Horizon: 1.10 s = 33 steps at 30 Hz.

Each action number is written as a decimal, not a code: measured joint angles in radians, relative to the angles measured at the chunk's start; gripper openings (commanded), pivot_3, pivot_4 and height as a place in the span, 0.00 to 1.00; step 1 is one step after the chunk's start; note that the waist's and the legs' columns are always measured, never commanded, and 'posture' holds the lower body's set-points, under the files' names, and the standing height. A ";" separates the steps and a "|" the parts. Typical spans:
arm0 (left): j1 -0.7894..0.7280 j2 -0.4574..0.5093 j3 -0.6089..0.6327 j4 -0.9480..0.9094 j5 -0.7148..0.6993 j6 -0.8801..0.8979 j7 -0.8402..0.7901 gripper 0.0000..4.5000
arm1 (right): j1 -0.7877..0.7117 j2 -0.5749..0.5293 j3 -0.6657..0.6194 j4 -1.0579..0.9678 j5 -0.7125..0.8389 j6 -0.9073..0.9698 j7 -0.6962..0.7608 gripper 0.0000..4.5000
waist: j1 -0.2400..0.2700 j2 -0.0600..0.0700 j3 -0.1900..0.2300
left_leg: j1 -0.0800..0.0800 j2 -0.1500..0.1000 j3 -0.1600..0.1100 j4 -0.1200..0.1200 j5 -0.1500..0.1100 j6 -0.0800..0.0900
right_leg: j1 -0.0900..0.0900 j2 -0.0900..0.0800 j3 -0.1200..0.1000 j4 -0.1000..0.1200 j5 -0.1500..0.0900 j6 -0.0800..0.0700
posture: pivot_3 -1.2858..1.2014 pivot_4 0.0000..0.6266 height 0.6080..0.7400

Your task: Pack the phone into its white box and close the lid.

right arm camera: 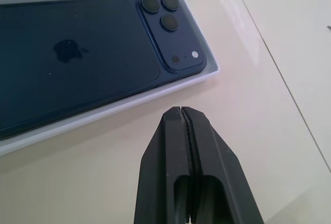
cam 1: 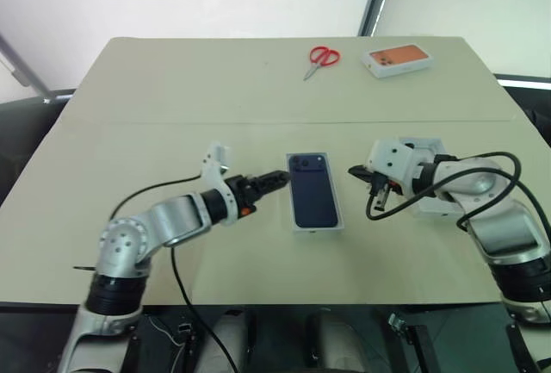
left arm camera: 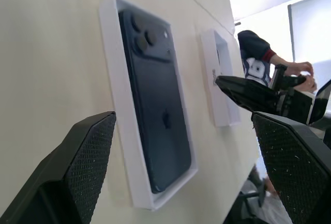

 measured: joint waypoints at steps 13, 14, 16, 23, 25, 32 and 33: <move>-0.052 0.213 -0.291 -0.092 0.815 0.007 -0.521 0.06 | 0.059 -0.042 0.007 0.012 -0.032 -0.029 -0.002 0.00 | 0.002 0.001 0.001 | 0.000 0.000 0.000 -0.001 -0.003 0.005 | 0.001 0.000 0.000 -0.002 0.000 0.000 | 0.52 0.24 0.68; -0.074 0.197 -0.322 -0.085 0.865 0.006 -0.547 0.06 | 0.072 -0.042 0.011 0.012 -0.034 -0.029 -0.003 0.00 | 0.002 0.001 0.001 | 0.000 0.000 0.000 -0.001 -0.003 0.005 | 0.001 0.000 0.000 -0.002 0.000 0.000 | 0.52 0.24 0.68; -0.101 0.167 -0.360 -0.071 0.938 0.003 -0.581 0.06 | 0.080 -0.039 0.021 0.011 -0.040 -0.027 -0.006 0.00 | -0.001 0.001 0.001 | 0.000 0.000 0.000 -0.001 -0.003 0.005 | 0.001 0.000 0.000 -0.002 0.000 0.000 | 0.52 0.24 0.68; -0.160 -0.004 -0.445 0.020 1.125 0.008 -0.666 0.06 | 0.092 0.008 0.075 -0.005 -0.053 0.012 -0.042 0.00 | -0.002 0.000 0.001 | 0.000 0.000 0.000 0.000 -0.003 0.005 | 0.001 0.000 0.000 -0.001 0.000 0.000 | 0.52 0.24 0.68; -0.176 -0.040 -0.451 0.041 1.166 0.009 -0.681 0.06 | 0.094 0.020 0.097 -0.017 -0.057 0.026 -0.045 0.00 | 0.000 0.001 0.001 | 0.000 0.000 0.000 0.000 -0.003 0.005 | 0.001 0.000 0.000 -0.001 0.000 0.000 | 0.52 0.24 0.68; -0.204 -0.177 -0.441 0.104 1.250 0.029 -0.719 0.06 | 0.093 0.029 0.120 -0.036 -0.064 0.064 -0.060 0.00 | 0.005 0.001 0.001 | 0.000 -0.001 0.000 0.001 -0.002 0.004 | 0.002 -0.001 -0.001 -0.001 0.000 0.000 | 0.52 0.24 0.68; -0.210 -0.195 -0.439 0.117 1.261 0.031 -0.722 0.06 | 0.094 0.022 0.119 -0.036 -0.066 0.067 -0.060 0.00 | 0.005 0.001 0.001 | 0.000 -0.001 -0.001 0.001 -0.002 0.004 | 0.002 -0.001 -0.001 -0.001 0.000 0.000 | 0.52 0.24 0.68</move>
